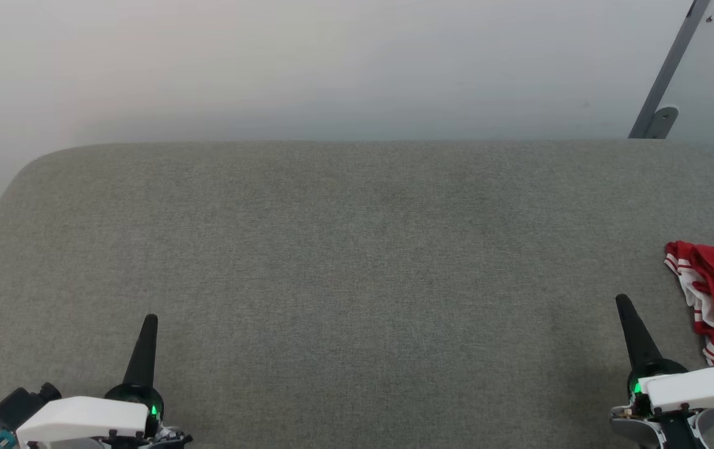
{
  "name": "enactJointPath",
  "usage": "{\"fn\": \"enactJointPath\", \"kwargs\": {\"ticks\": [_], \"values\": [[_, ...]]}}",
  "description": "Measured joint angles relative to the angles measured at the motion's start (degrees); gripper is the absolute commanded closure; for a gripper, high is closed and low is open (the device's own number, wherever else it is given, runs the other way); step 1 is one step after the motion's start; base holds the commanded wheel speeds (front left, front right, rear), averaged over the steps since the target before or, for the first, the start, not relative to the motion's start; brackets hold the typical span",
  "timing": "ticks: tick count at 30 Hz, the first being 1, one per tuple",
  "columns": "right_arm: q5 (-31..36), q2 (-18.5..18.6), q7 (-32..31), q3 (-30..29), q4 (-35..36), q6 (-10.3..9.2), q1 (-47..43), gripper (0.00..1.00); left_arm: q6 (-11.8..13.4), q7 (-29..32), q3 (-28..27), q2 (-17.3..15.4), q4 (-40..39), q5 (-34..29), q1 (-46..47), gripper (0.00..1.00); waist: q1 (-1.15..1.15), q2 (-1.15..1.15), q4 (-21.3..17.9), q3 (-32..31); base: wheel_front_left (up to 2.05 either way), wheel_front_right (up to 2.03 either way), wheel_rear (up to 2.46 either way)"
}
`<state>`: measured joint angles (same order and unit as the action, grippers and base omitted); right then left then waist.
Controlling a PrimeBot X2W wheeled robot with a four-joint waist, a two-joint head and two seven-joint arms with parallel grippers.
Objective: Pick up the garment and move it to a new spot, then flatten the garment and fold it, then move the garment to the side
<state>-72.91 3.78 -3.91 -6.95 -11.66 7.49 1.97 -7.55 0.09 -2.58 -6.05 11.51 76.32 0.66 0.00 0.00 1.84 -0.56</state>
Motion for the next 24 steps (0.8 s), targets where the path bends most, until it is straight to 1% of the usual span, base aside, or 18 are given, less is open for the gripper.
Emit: {"fn": "enactJointPath", "kwargs": {"ticks": [24], "values": [[-10.73,-0.40,-1.40,0.19,-1.37,0.00,2.20,1.00,0.00,3.05,-1.54,1.30,1.38,9.48,2.65,1.00,0.00,0.00,-0.94,0.38,0.00,0.00,0.00]]}}
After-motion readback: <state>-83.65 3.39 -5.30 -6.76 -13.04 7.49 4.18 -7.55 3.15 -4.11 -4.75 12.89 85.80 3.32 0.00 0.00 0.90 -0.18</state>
